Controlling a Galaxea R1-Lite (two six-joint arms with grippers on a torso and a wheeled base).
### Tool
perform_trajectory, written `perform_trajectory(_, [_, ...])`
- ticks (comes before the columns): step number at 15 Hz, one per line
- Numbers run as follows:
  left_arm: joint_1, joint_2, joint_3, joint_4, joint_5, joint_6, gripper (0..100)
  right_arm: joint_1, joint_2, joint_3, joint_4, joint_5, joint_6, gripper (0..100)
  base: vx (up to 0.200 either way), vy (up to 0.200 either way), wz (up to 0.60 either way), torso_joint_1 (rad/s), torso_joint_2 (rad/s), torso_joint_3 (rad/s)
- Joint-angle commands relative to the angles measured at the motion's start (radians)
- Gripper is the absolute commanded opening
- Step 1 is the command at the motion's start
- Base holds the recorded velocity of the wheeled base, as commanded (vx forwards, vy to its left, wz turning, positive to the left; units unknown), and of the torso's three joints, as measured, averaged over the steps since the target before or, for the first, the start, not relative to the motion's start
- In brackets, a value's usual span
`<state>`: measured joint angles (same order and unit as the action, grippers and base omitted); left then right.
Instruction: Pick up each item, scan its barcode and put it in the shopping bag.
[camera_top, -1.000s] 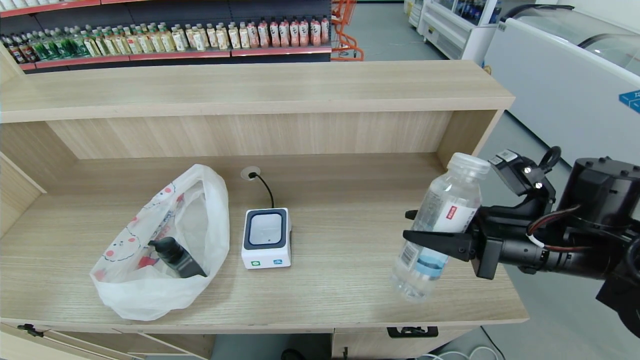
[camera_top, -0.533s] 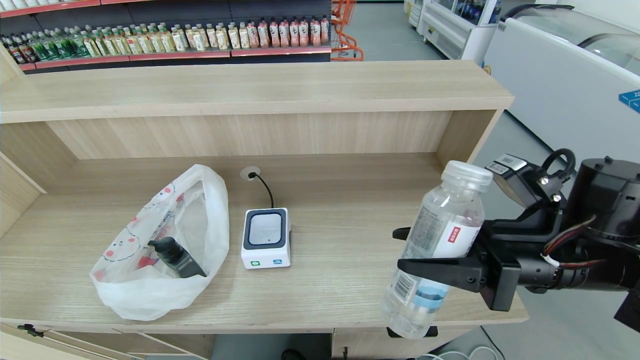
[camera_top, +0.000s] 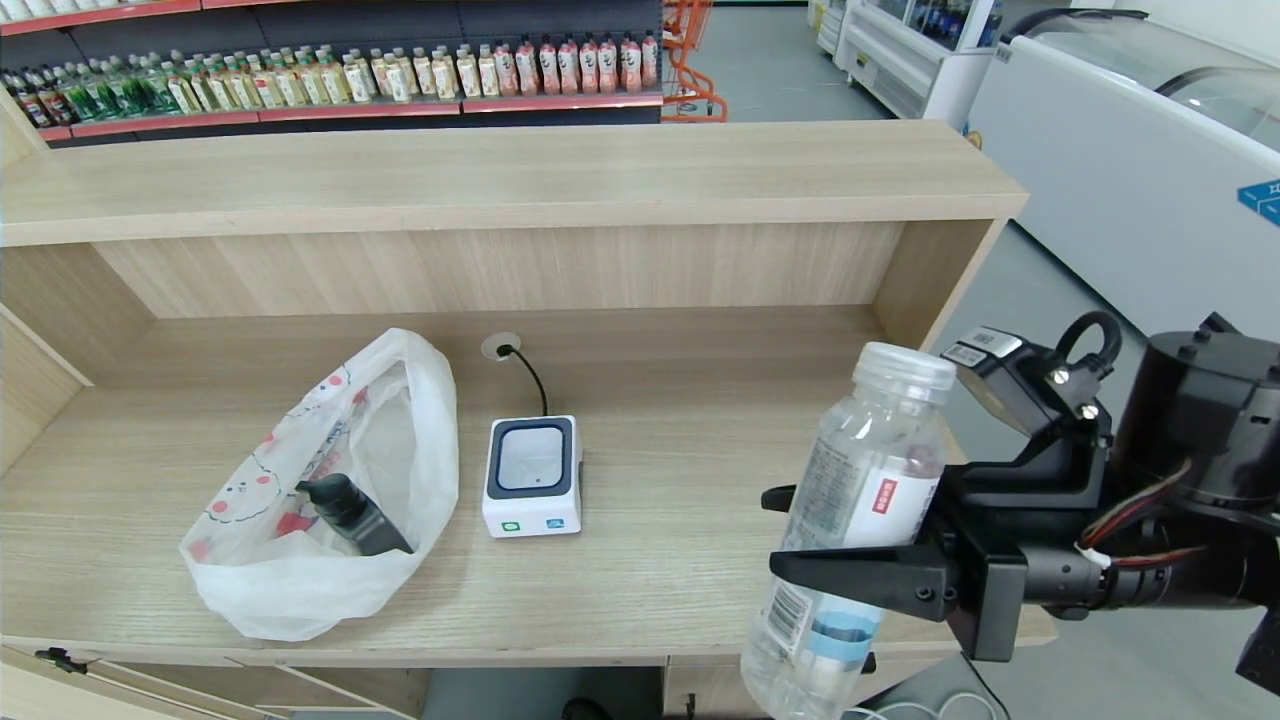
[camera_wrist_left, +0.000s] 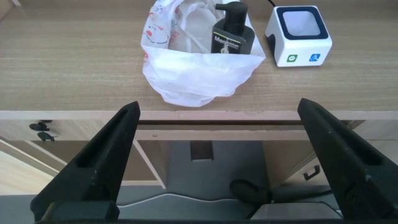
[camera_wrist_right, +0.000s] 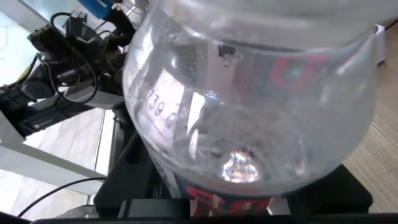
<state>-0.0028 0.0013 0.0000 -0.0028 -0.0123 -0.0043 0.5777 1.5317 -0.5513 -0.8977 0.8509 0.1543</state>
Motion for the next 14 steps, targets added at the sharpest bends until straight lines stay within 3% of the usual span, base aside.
perform_trajectory(1, [0.000, 0.000, 0.000, 0.000, 0.000, 0.000, 100, 0.028, -0.004, -0.006, -0.003, 0.001, 0.024, 0, 0.000, 0.000, 0.00, 0.000, 0.00, 0.000])
perform_trajectory(4, [0.000, 0.000, 0.000, 0.000, 0.000, 0.000, 100, 0.044, -0.010, -0.015, -0.014, 0.043, 0.071, 0, 0.000, 0.000, 0.00, 0.000, 0.00, 0.000])
perform_trajectory(6, [0.000, 0.000, 0.000, 0.000, 0.000, 0.000, 100, 0.045, -0.013, -0.012, -0.029, 0.111, 0.021, 0, 0.000, 0.000, 0.00, 0.000, 0.00, 0.000])
perform_trajectory(11, [0.000, 0.000, 0.000, 0.000, 0.000, 0.000, 100, 0.037, 0.024, -0.001, -0.076, 0.126, -0.013, 0, 0.000, 0.000, 0.00, 0.000, 0.00, 0.000])
perform_trajectory(14, [0.000, 0.000, 0.000, 0.000, 0.000, 0.000, 100, 0.037, 0.077, -0.013, -0.187, 0.182, -0.022, 0, 0.000, 0.000, 0.00, 0.000, 0.00, 0.000])
